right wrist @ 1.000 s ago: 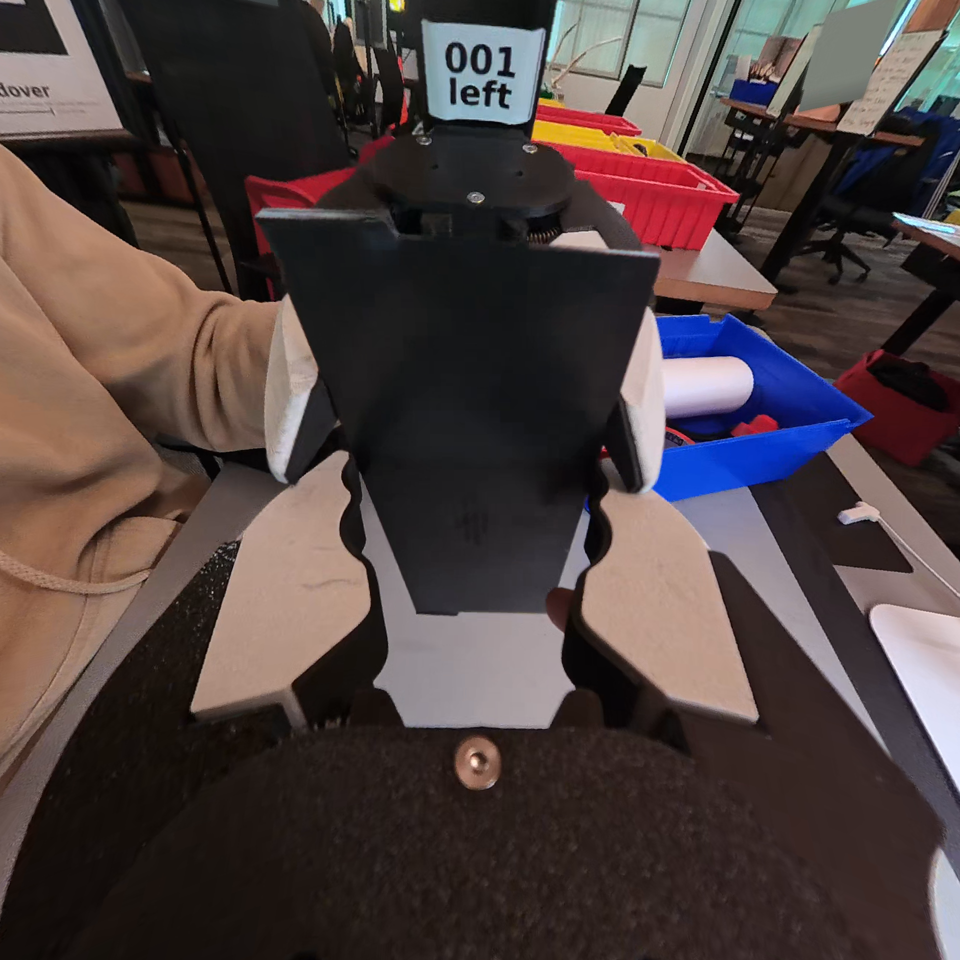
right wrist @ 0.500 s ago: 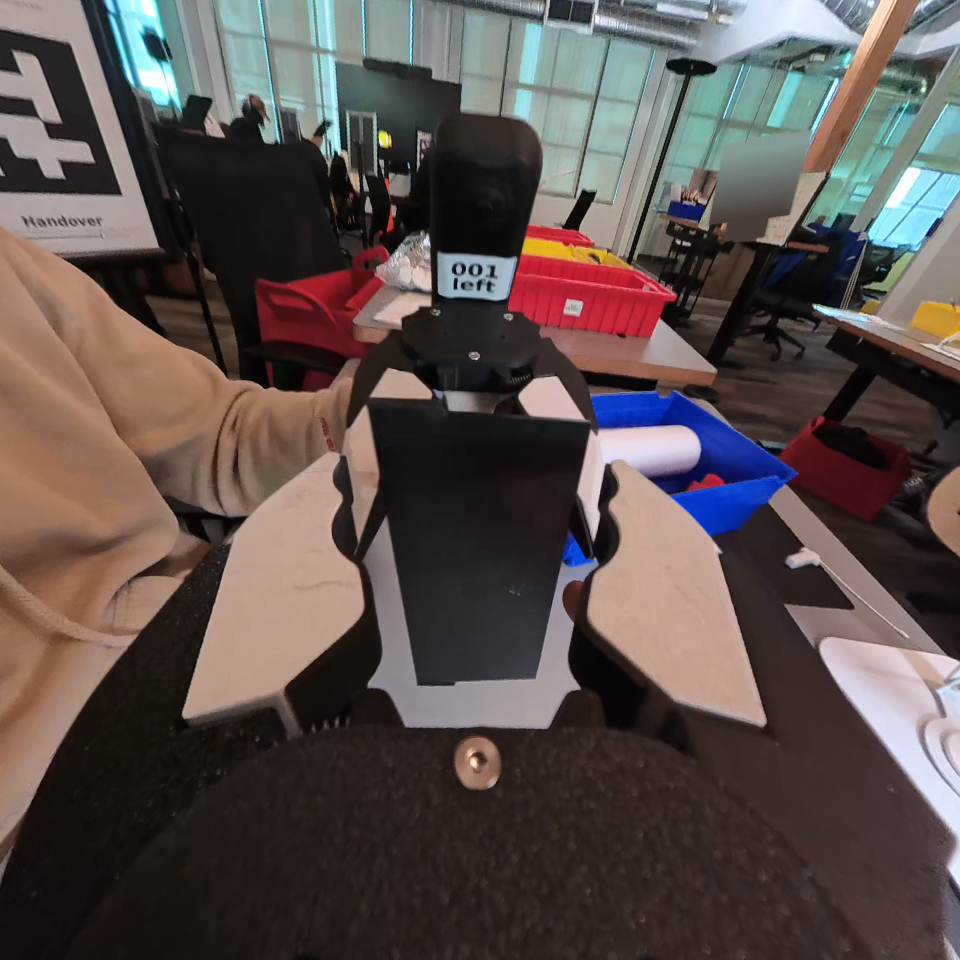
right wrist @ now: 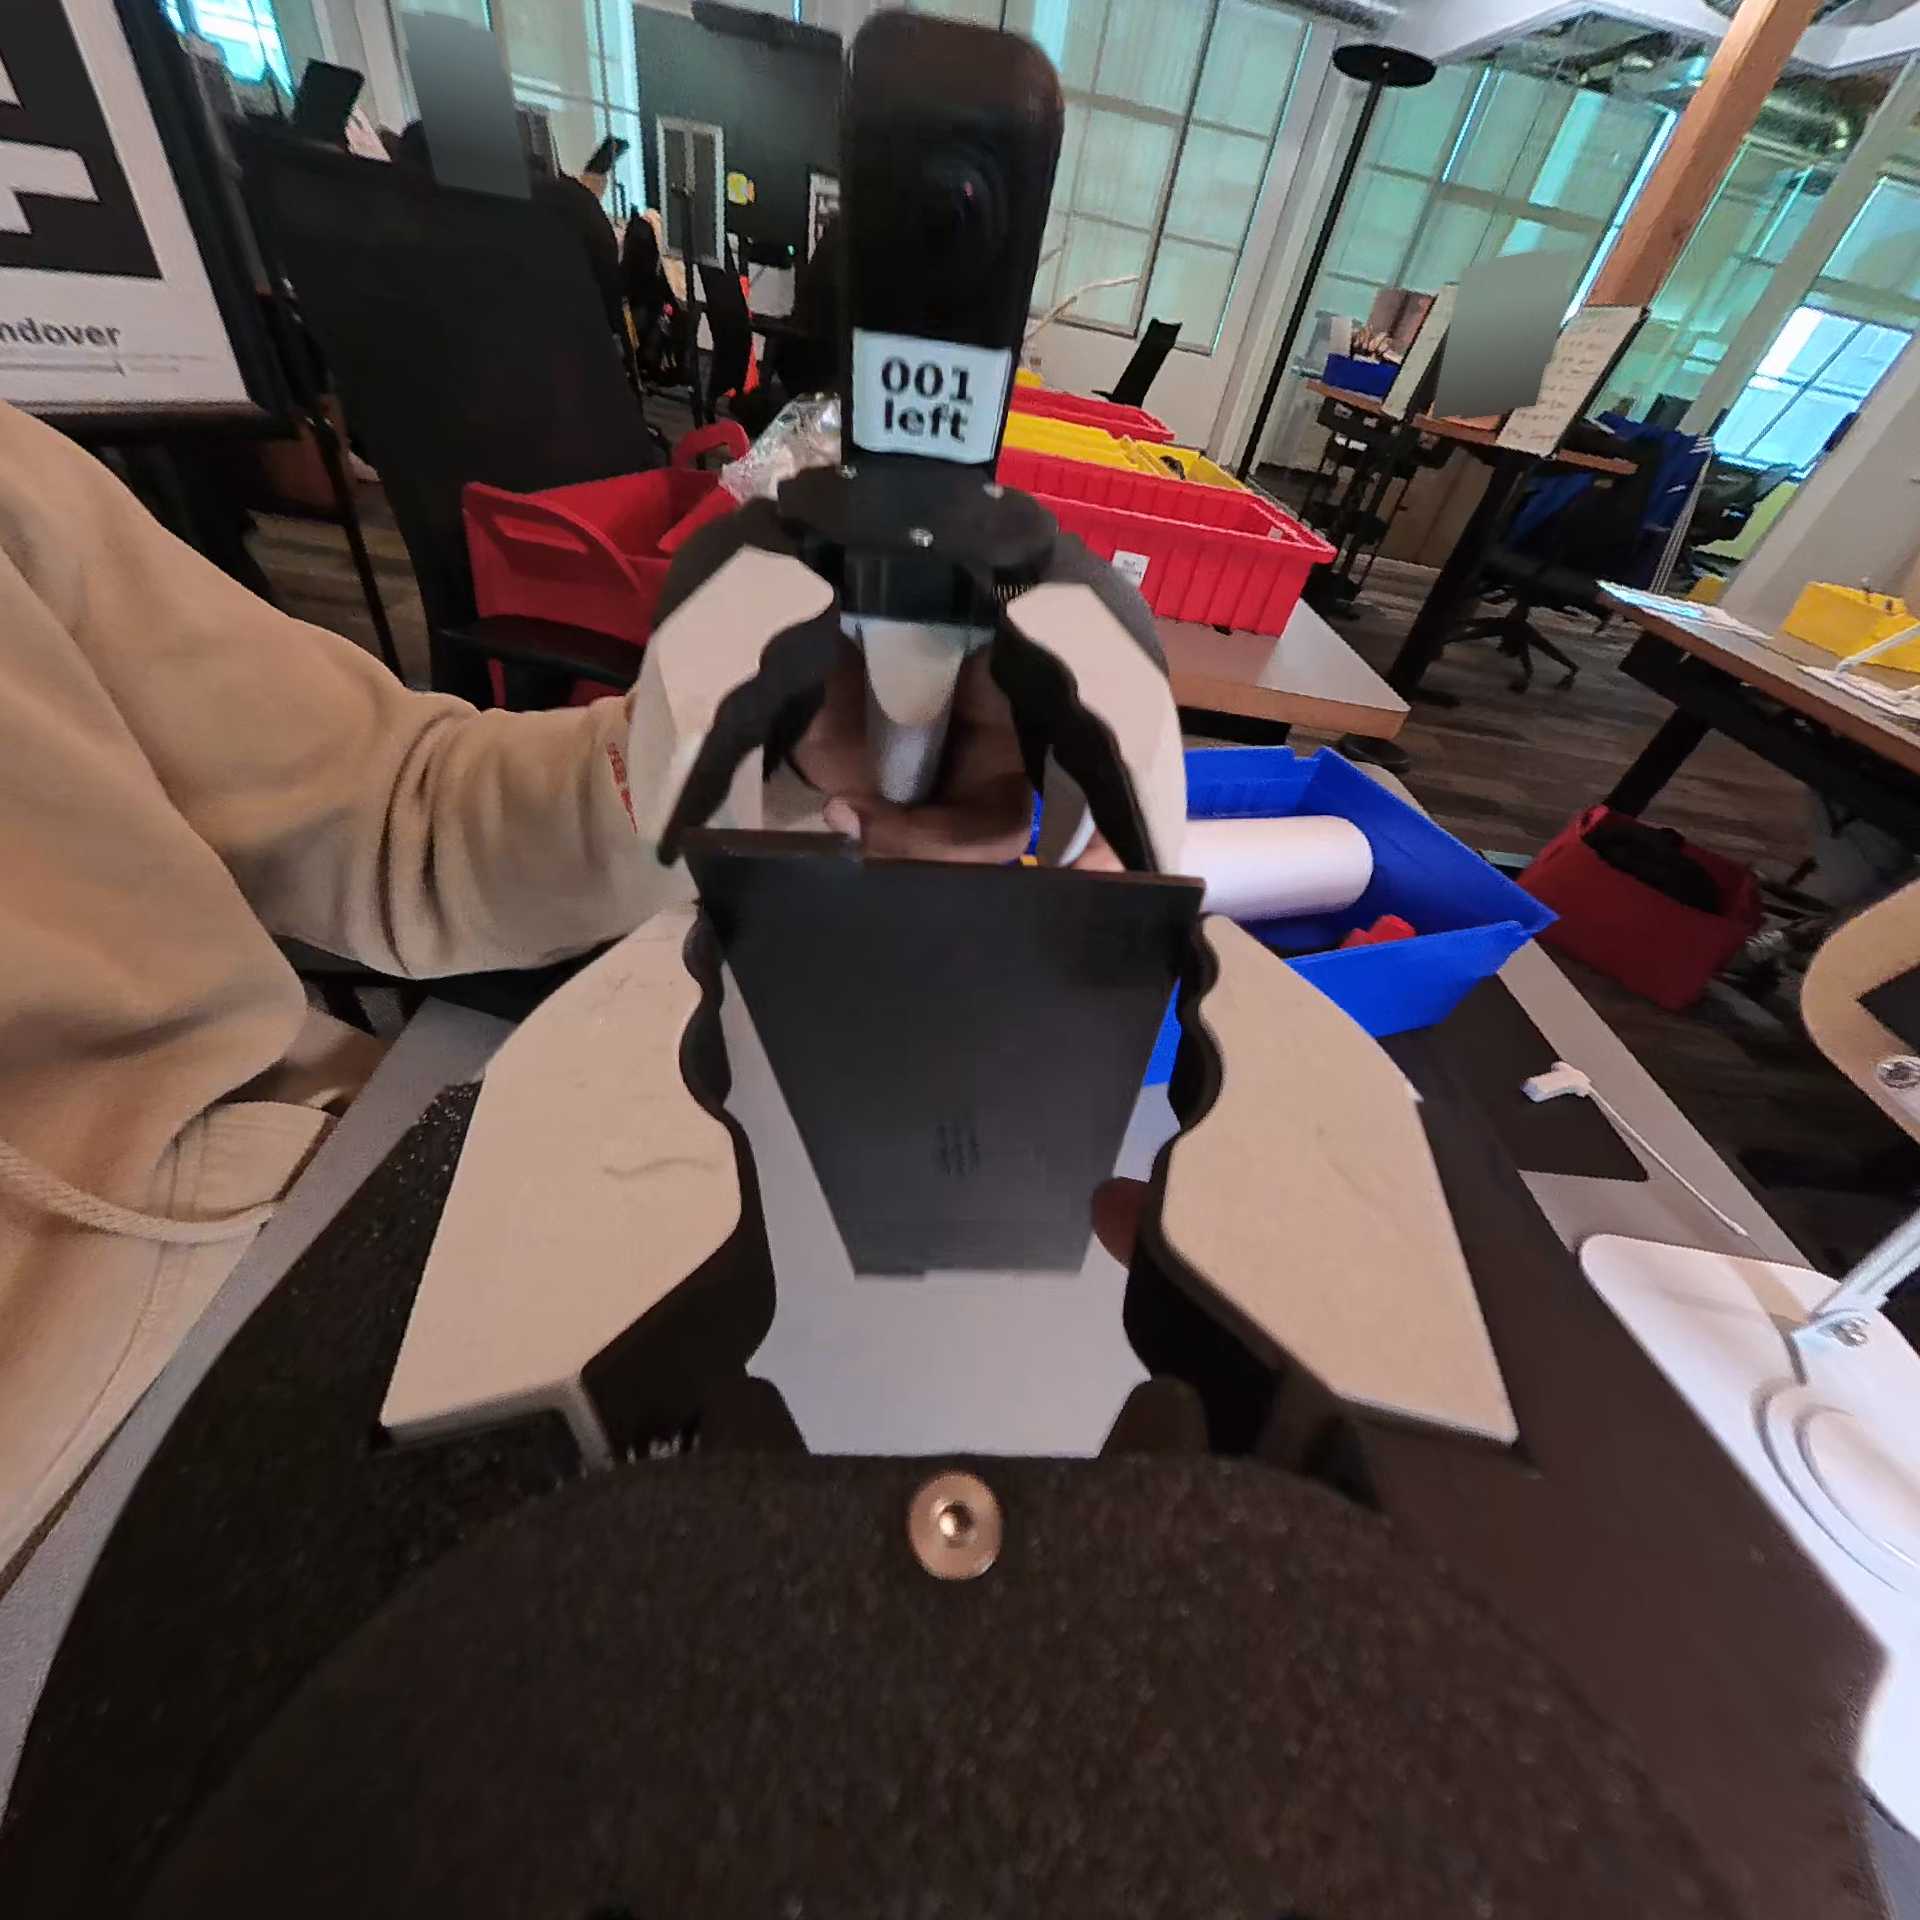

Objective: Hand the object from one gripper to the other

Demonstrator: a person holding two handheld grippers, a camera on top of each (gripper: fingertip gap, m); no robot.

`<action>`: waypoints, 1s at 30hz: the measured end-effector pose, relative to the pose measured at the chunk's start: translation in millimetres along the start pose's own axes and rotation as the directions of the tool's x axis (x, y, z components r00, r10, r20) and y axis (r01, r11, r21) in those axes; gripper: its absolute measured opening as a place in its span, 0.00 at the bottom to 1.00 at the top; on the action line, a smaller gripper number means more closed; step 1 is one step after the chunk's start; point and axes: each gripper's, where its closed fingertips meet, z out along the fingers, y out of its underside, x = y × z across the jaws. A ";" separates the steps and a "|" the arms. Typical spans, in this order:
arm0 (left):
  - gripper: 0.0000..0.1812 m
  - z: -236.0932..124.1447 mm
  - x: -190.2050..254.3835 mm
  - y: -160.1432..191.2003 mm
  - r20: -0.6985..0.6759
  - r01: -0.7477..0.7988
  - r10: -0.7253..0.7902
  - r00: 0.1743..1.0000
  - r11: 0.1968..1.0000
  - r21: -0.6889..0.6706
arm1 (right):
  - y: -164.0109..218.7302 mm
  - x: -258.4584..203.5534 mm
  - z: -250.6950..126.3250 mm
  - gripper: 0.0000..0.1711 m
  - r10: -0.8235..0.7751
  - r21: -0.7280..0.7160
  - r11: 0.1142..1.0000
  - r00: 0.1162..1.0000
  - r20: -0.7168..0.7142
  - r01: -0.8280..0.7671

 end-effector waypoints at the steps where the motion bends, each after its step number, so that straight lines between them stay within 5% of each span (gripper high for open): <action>1: 0.47 1.1 1.0 0.1 0.003 -0.007 0.007 1.000 1.000 -0.007 | 3.1 -1.3 3.0 0.49 0.001 -0.015 1.000 1.000 0.007 -0.001; 19: 0.46 9.1 6.8 13.2 0.014 -0.102 0.104 0.994 0.990 -0.100 | 24.6 -15.2 25.8 0.49 -0.030 -0.143 0.989 0.998 0.053 0.037; 30: 0.45 2.0 10.0 -6.4 0.004 -0.096 0.096 0.995 0.995 -0.006 | 2.5 -15.9 26.0 0.49 -0.044 -0.025 0.999 0.999 0.033 0.045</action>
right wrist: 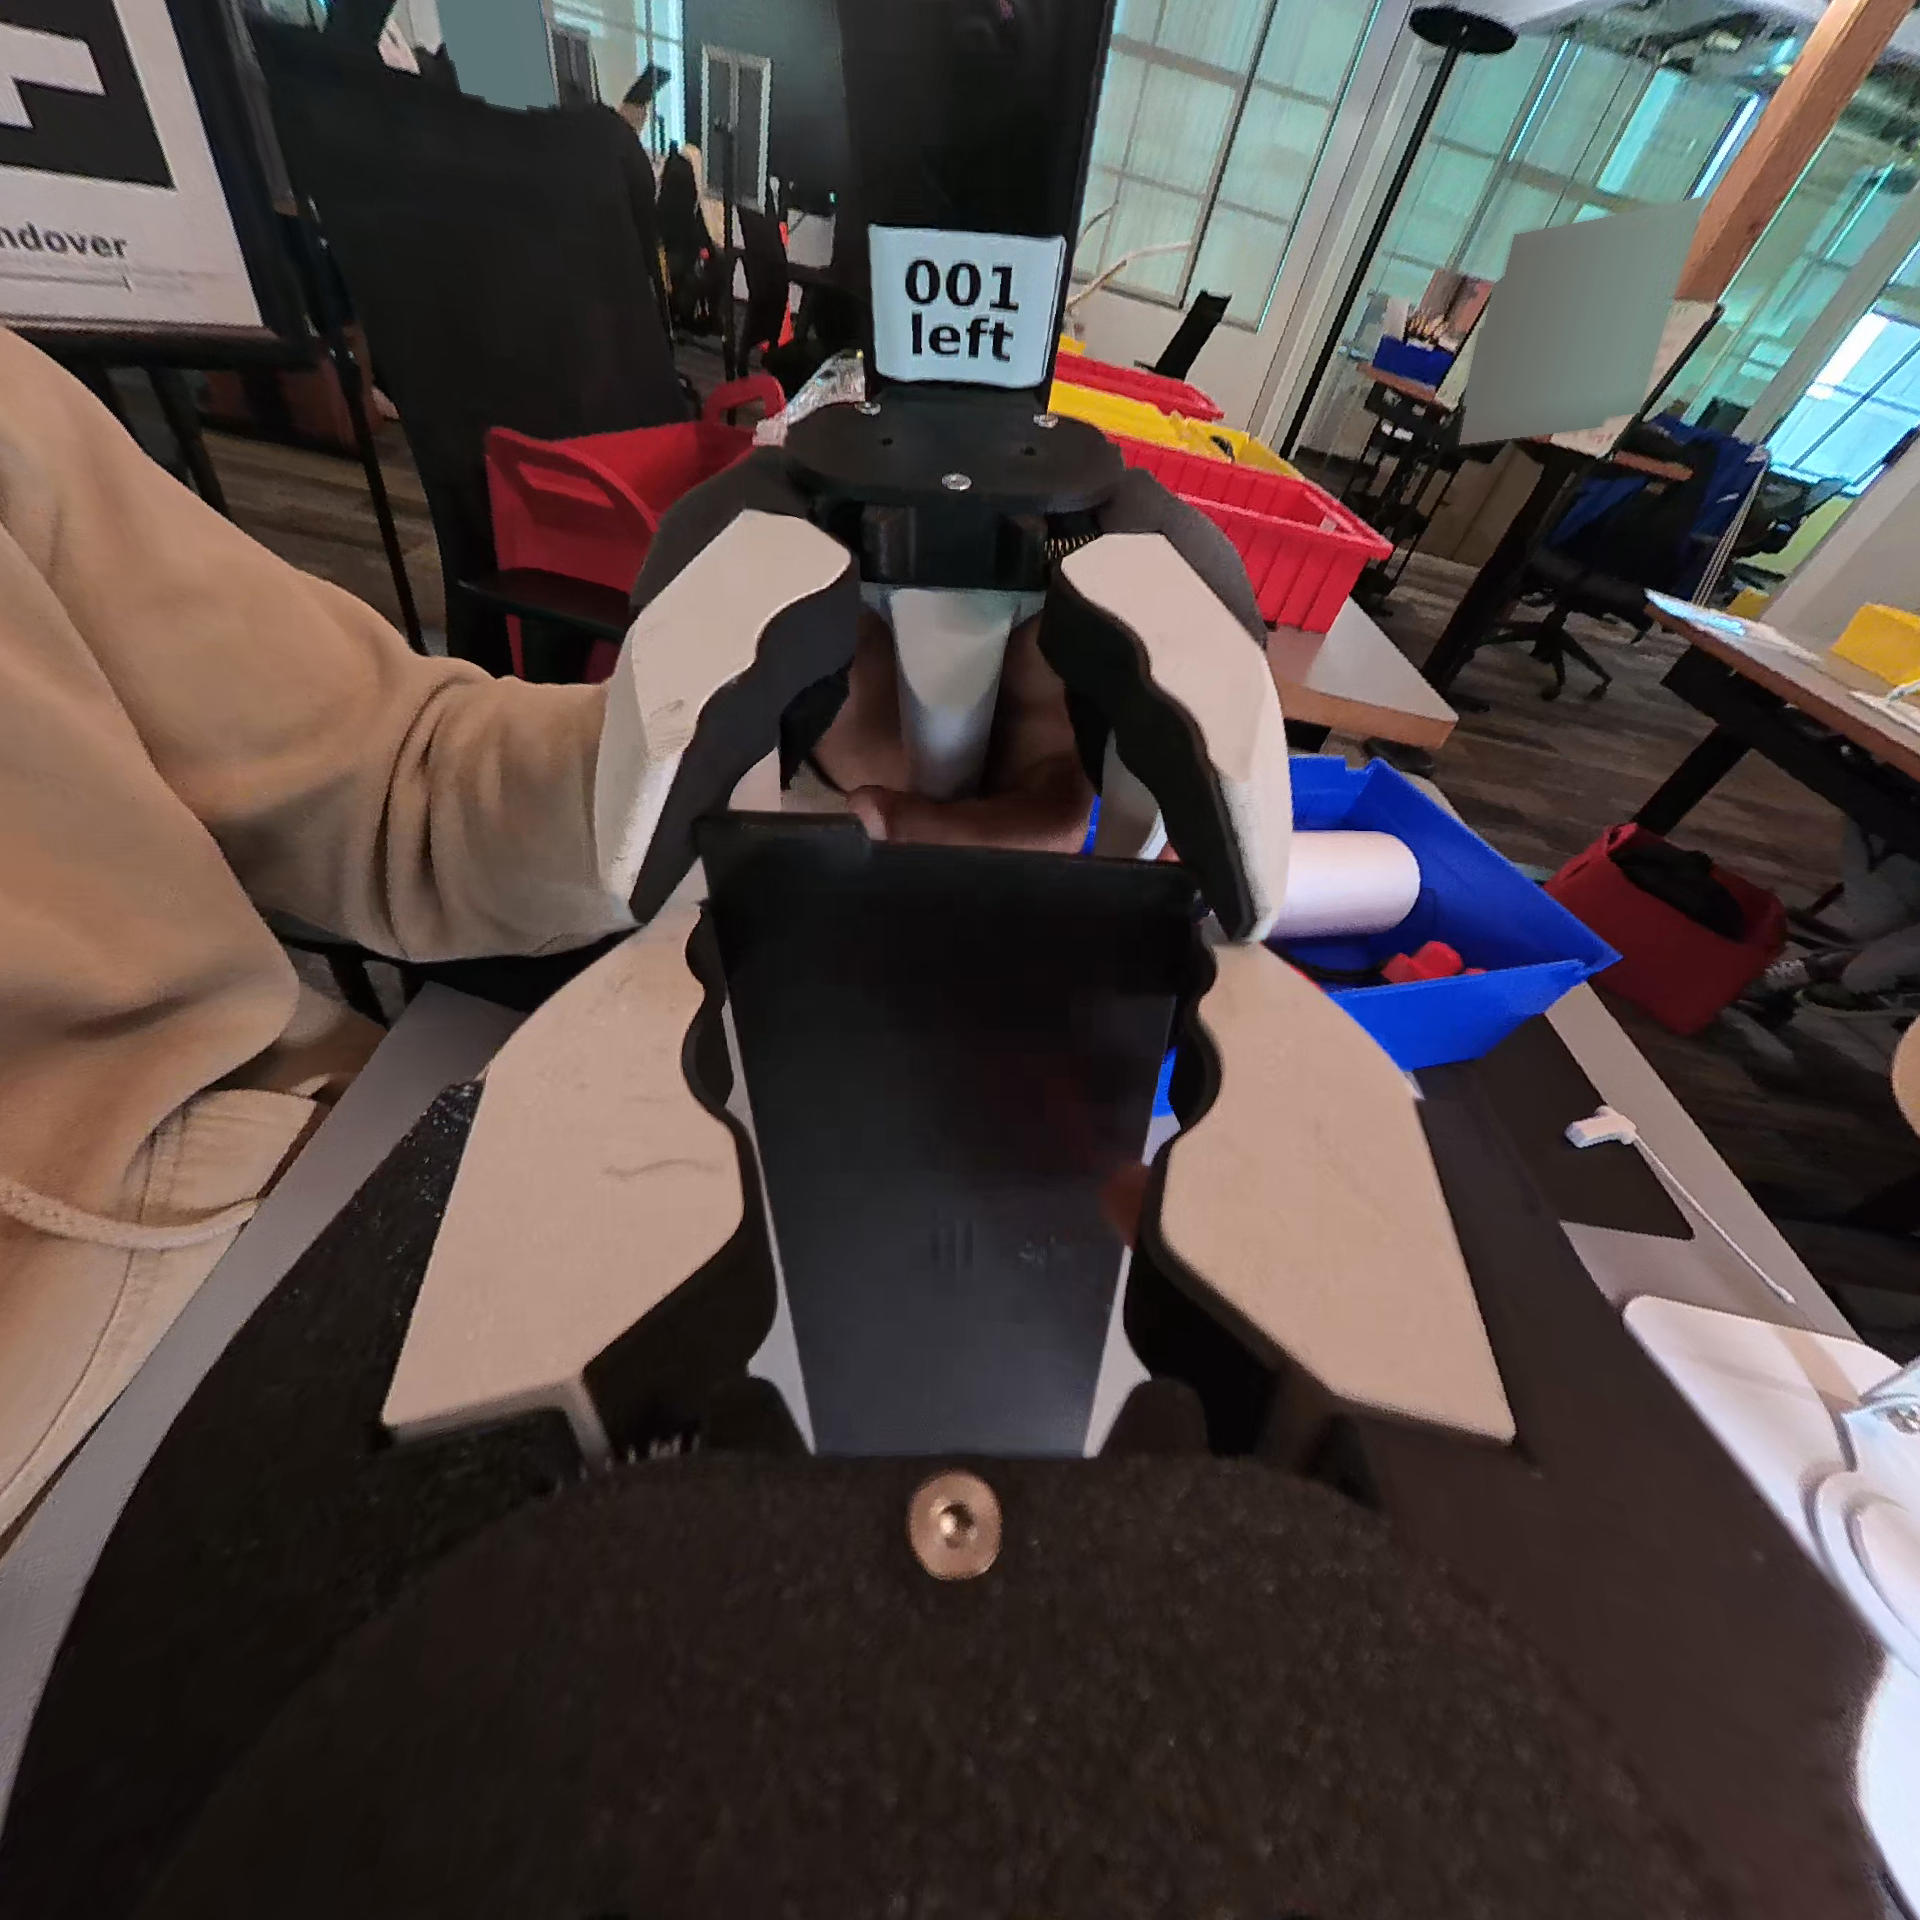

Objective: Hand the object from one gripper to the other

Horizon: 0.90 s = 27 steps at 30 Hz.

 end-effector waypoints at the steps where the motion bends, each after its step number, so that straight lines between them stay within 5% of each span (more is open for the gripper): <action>1: 0.45 -1.6 -0.3 -1.5 -0.005 0.009 -0.009 1.000 1.000 0.012 | -2.3 0.5 -0.1 0.49 0.000 0.014 1.000 1.000 -0.004 0.000; 9: 0.45 -13.5 15.0 -10.0 -0.143 0.043 -0.031 0.989 0.996 0.078 | -6.3 -2.5 -13.3 0.50 0.070 0.074 0.994 0.994 0.079 -0.076; 16: 0.45 -10.5 50.9 -3.8 -0.406 0.109 -0.070 0.911 0.991 0.072 | 7.8 -19.4 -5.9 0.31 0.176 0.121 0.967 0.934 0.310 -0.222; 19: 0.45 -13.6 49.7 -5.8 -0.409 0.112 -0.065 0.910 0.989 0.093 | 1.9 -25.4 -14.5 0.09 0.166 0.165 0.956 0.909 0.383 -0.244; 22: 0.44 -14.5 47.7 -8.7 -0.422 0.141 -0.079 0.903 0.983 0.118 | 3.4 -25.6 -12.4 0.08 0.163 0.151 0.960 0.912 0.377 -0.234; 24: 0.34 -22.1 37.1 -21.0 -0.396 0.179 -0.086 0.914 0.963 0.203 | -1.7 -19.4 -18.8 0.06 0.156 0.192 0.952 0.919 0.363 -0.238; 27: 0.27 -29.9 4.1 -21.1 -0.245 0.212 -0.155 0.957 0.950 0.230 | -11.3 -1.6 -34.3 0.01 0.157 0.270 0.933 0.944 0.289 -0.238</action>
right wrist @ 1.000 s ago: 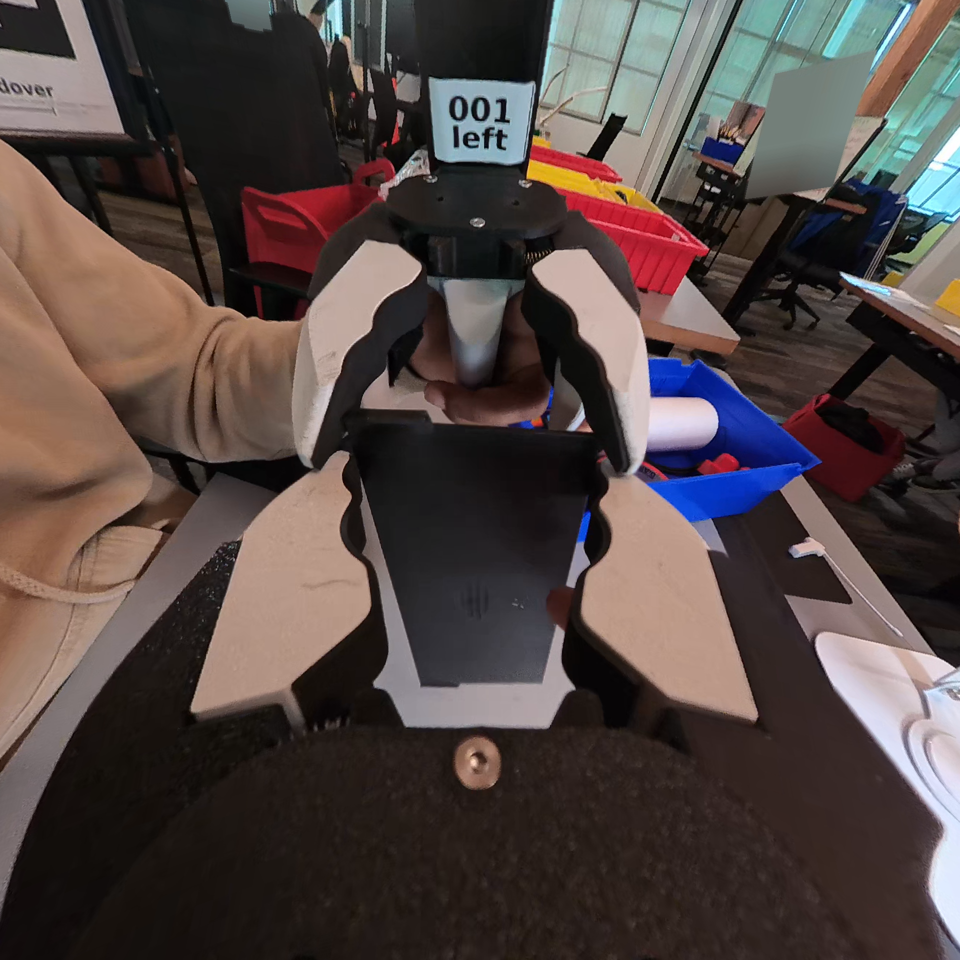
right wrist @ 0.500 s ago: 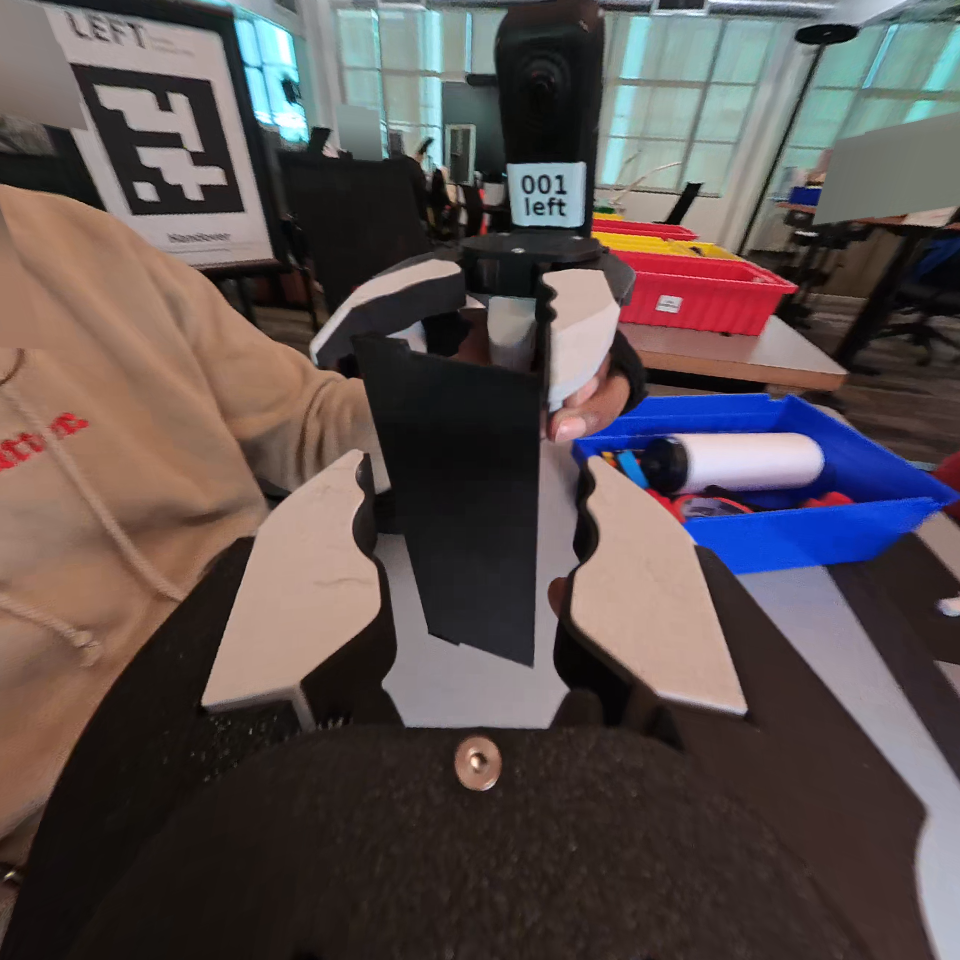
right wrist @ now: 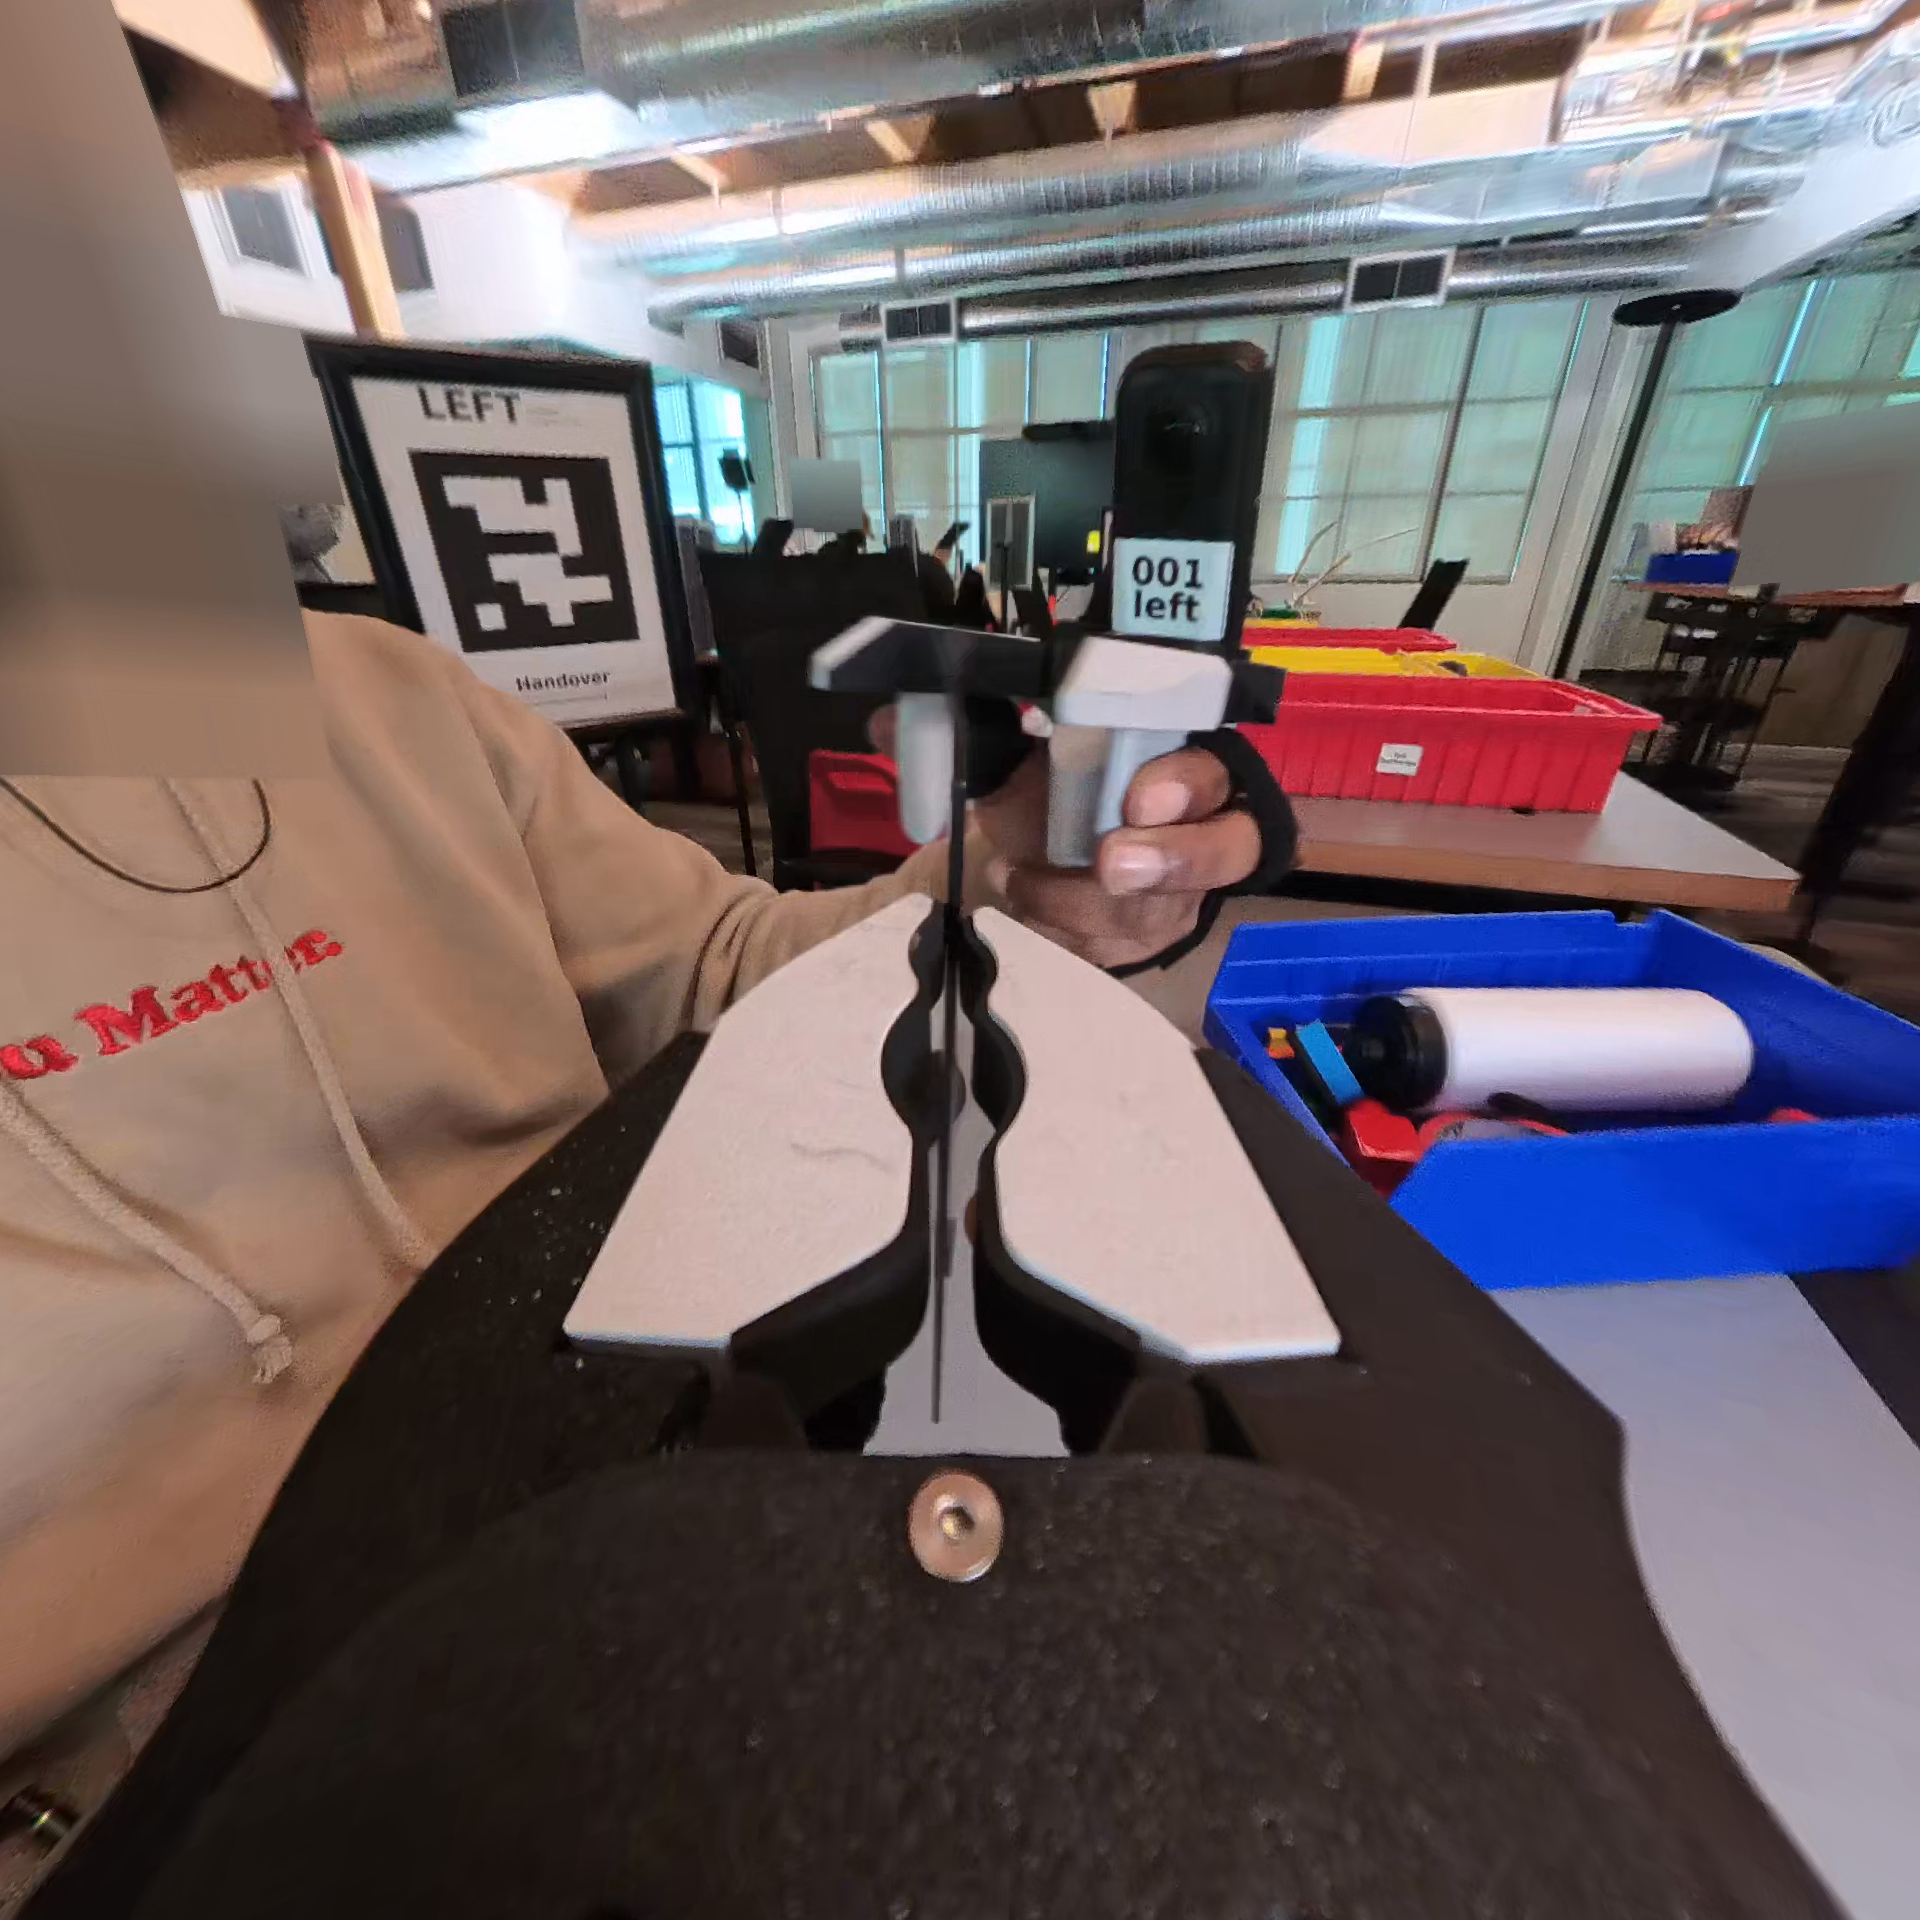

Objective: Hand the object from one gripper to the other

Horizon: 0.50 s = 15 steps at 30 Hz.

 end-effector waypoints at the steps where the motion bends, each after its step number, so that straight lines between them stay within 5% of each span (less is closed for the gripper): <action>1: 0.29 -1.3 -7.5 8.9 0.049 -0.020 0.023 0.999 0.998 -0.061 | 0.2 3.5 -2.1 0.01 -0.016 -0.013 1.000 0.999 -0.033 0.015; 7: 0.22 -1.7 -23.8 17.2 0.132 -0.067 0.078 0.988 0.994 -0.089 | -23.8 15.8 -15.0 0.01 -0.106 0.037 0.993 0.975 -0.193 0.116; 9: 0.04 2.4 -31.9 23.6 0.190 -0.126 0.151 0.970 0.982 -0.139 | -31.5 19.0 -17.3 0.01 -0.126 0.081 0.986 0.964 -0.233 0.149; 11: 0.01 -0.8 -41.9 28.6 0.252 -0.147 0.200 0.947 0.965 -0.215 | -31.2 24.5 -16.6 0.01 -0.130 0.077 0.985 0.955 -0.268 0.155; 15: 0.01 -24.0 -43.7 60.7 0.255 -0.096 0.260 0.931 0.850 -0.518 | -3.0 31.5 -24.2 0.09 -0.212 -0.185 0.970 0.926 -0.312 0.160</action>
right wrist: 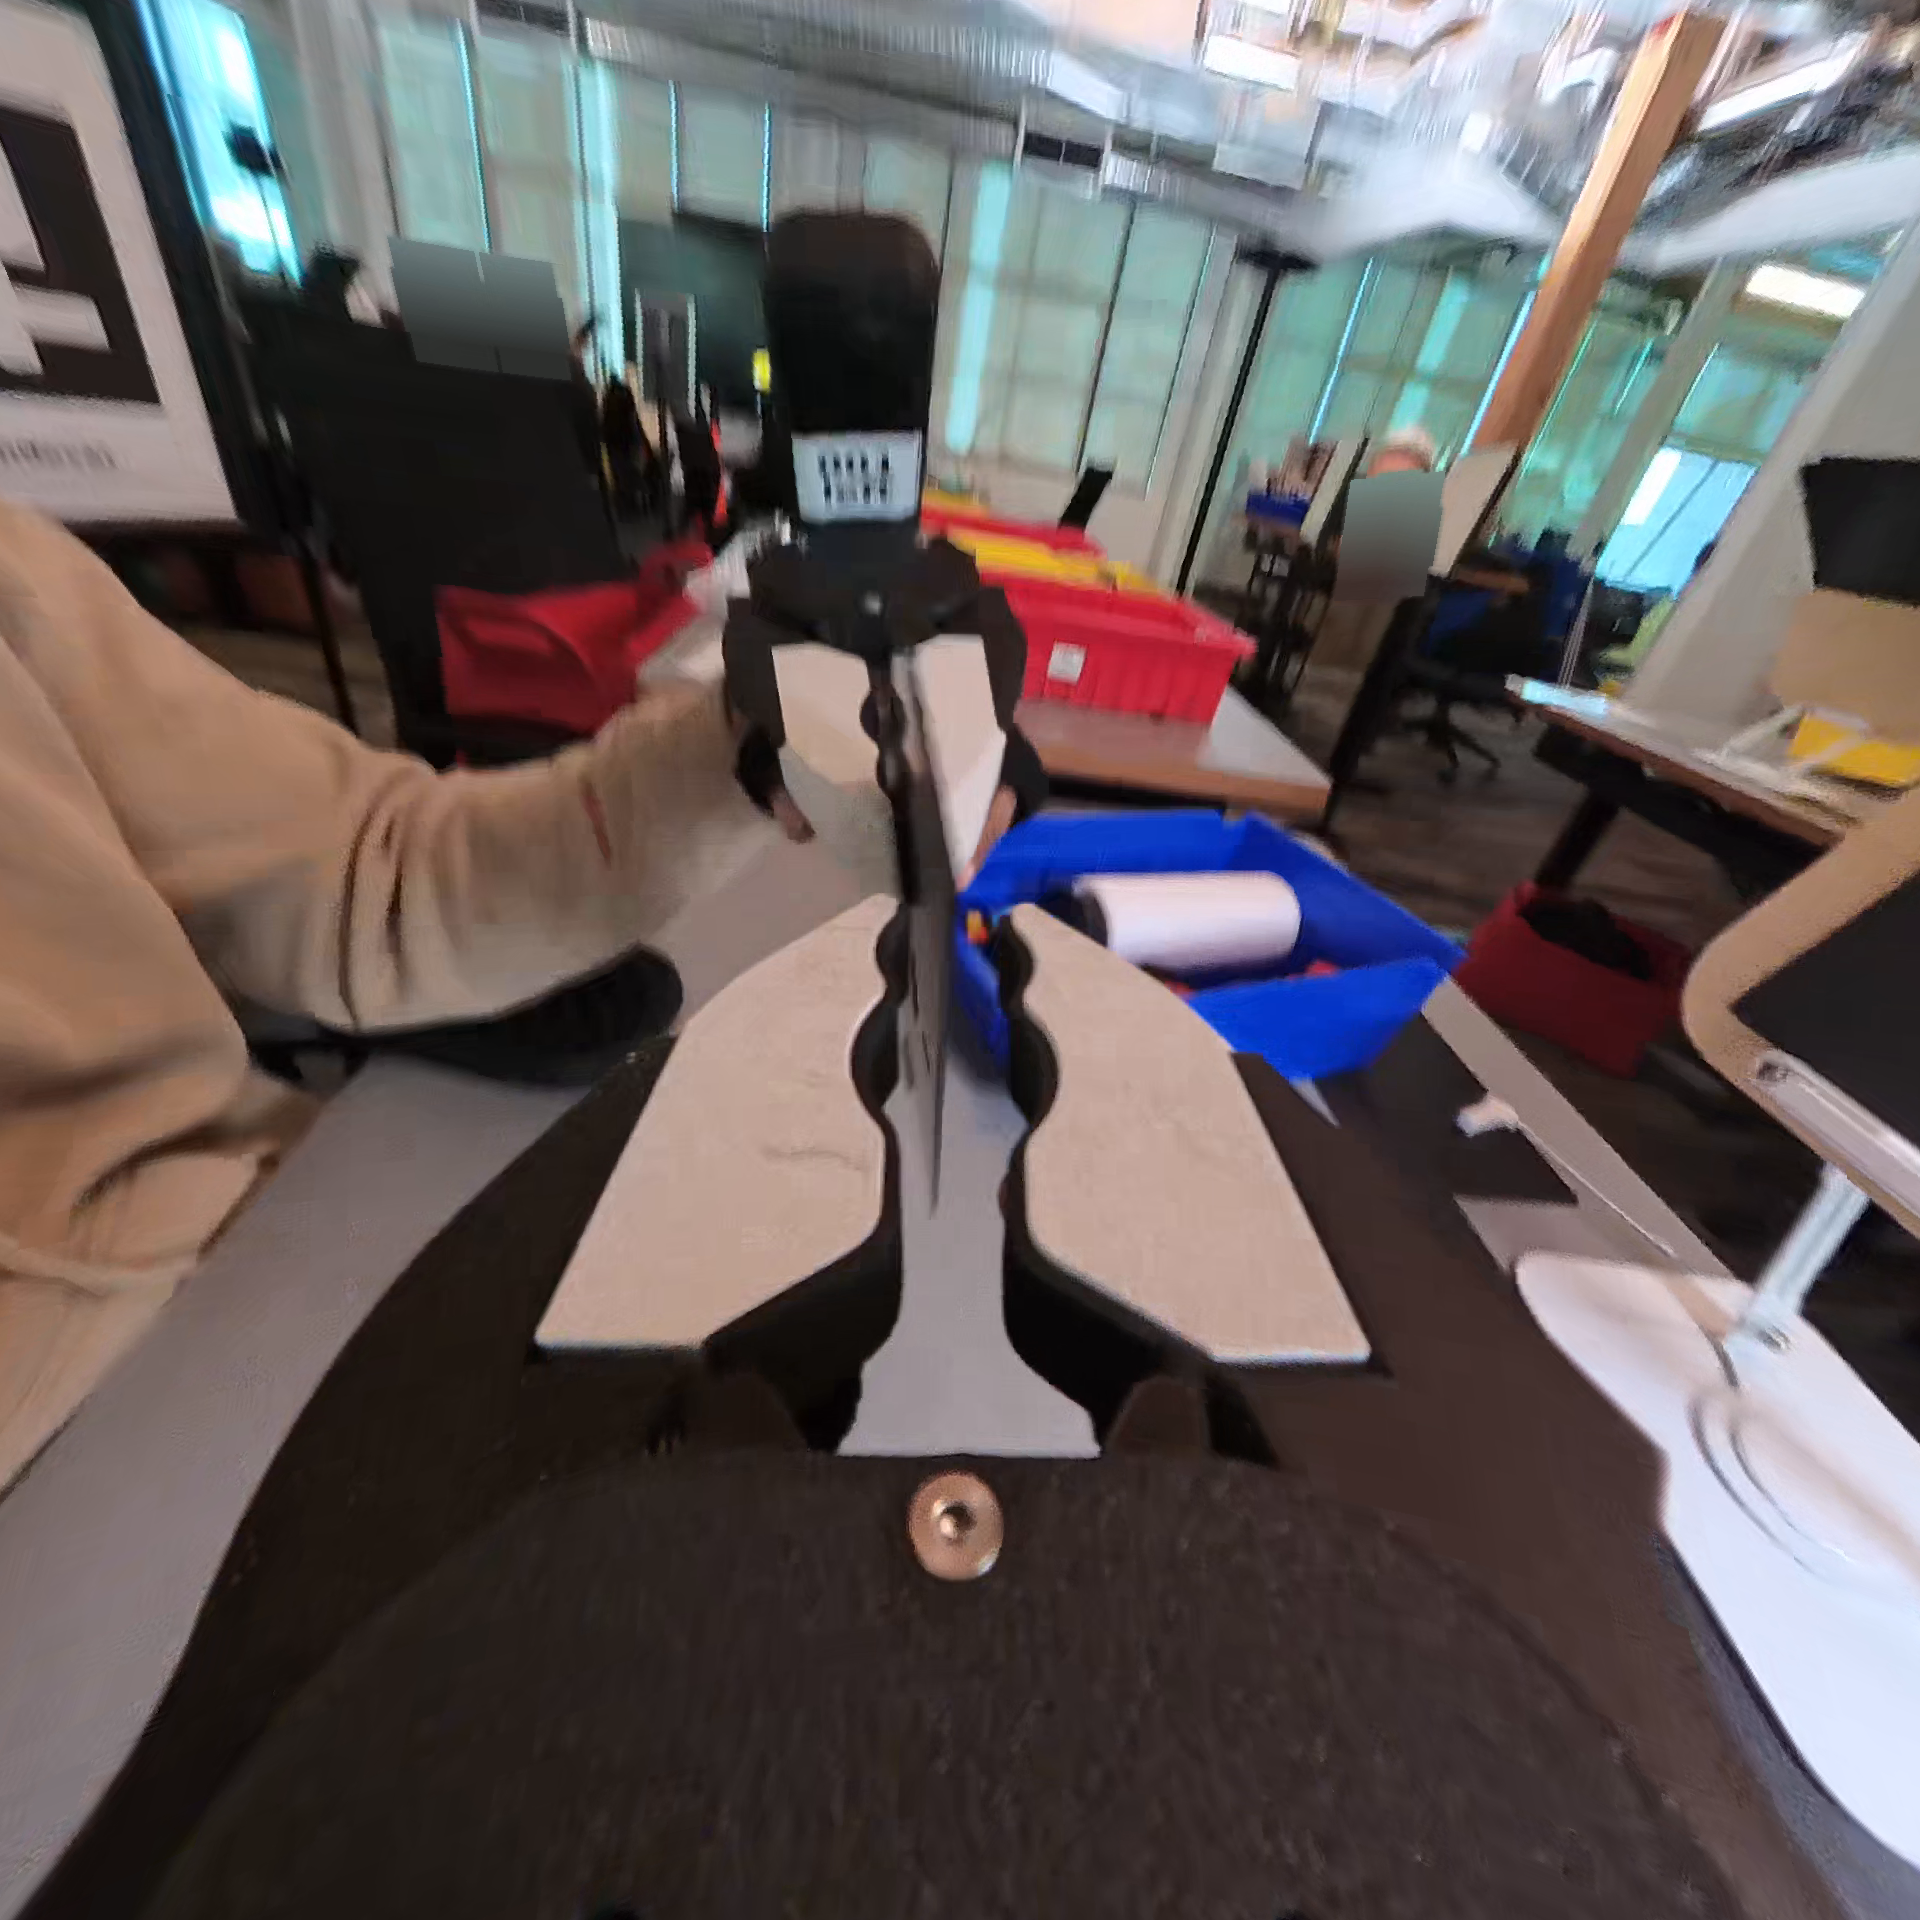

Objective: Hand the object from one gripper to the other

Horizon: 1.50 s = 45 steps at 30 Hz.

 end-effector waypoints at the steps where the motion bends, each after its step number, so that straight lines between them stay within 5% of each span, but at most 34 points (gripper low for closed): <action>1: 0.01 0.8 4.1 12.0 -0.011 -0.026 0.025 1.000 0.996 -0.086 | 6.9 -3.6 -0.9 0.13 -0.005 -0.067 0.998 1.000 0.014 0.006; 6: 0.01 28.1 22.9 48.6 -0.088 -0.107 0.083 0.993 0.940 -0.323 | 43.2 -31.1 20.6 0.20 -0.081 -0.336 0.936 0.992 0.098 0.109; 8: 0.01 34.0 15.9 53.8 -0.046 -0.119 0.110 0.993 0.928 -0.352 | 55.4 -32.0 29.4 0.01 -0.172 -0.406 0.893 0.981 0.094 0.195; 11: 0.07 24.2 -20.4 36.9 0.156 -0.084 0.121 0.980 0.970 -0.227 | 45.4 -9.7 26.6 0.01 -0.279 -0.411 0.880 0.959 -0.039 0.239; 15: 0.18 -12.7 -61.4 1.2 0.285 0.121 -0.160 0.945 0.981 0.149 | -7.5 31.5 -0.9 0.01 -0.475 -0.291 0.875 0.803 -0.360 0.387; 18: 0.26 -26.9 -69.5 -21.2 -0.018 0.437 -0.485 0.874 0.772 0.462 | -32.2 40.2 -10.1 0.01 -0.682 -0.350 0.722 0.531 -0.503 0.597; 21: 0.33 -29.9 -73.2 -32.5 -0.386 0.706 -0.606 0.696 0.477 0.524 | -28.0 34.5 7.5 0.00 -0.866 -0.518 0.431 0.179 -0.466 0.739; 24: 0.31 -26.1 -82.5 -24.5 -0.514 0.811 -0.644 0.567 0.327 0.485 | 6.1 24.6 43.9 0.01 -0.928 -0.556 0.292 0.089 -0.363 0.778; 26: 0.26 -10.8 -90.9 0.0 -0.420 0.813 -0.717 0.556 0.363 0.455 | 33.6 16.1 68.8 0.01 -0.955 -0.563 0.229 0.071 -0.288 0.794; 29: 0.05 0.0 -98.1 34.7 -0.388 0.850 -0.769 0.508 0.372 0.373 | 63.8 8.2 92.8 0.01 -0.975 -0.575 0.186 0.077 -0.207 0.797; 32: 0.05 -6.9 -105.4 43.4 -0.396 0.831 -0.748 0.533 0.376 0.410 | 72.5 10.3 96.7 0.02 -0.975 -0.598 0.220 0.152 -0.164 0.771; 33: 0.04 -14.5 -106.5 37.5 -0.403 0.809 -0.721 0.564 0.383 0.445 | 69.2 5.7 97.8 0.09 -0.968 -0.573 0.251 0.190 -0.165 0.780; 35: 0.01 -34.2 -108.9 24.4 -0.368 0.743 -0.675 0.639 0.420 0.521 | 52.3 2.7 93.8 0.26 -0.925 -0.545 0.378 0.322 -0.199 0.748; 38: 0.01 -62.4 -102.1 6.5 -0.211 0.551 -0.550 0.808 0.578 0.603 | 1.5 -1.8 68.1 0.25 -0.717 -0.351 0.697 0.610 -0.337 0.626; 40: 0.01 -72.0 -86.9 -9.2 -0.168 0.436 -0.432 0.886 0.652 0.620 | -25.2 11.9 37.5 0.24 -0.536 -0.222 0.843 0.725 -0.432 0.491; 43: 0.01 -62.0 -55.4 -28.7 -0.168 0.310 -0.263 0.950 0.732 0.606 | -29.4 35.3 4.2 0.25 -0.213 -0.018 0.973 0.871 -0.442 0.229; 45: 0.01 -47.3 -39.2 -40.1 -0.195 0.284 -0.207 0.959 0.738 0.612 | -21.9 31.2 7.4 0.29 0.007 0.094 0.995 0.956 -0.295 0.022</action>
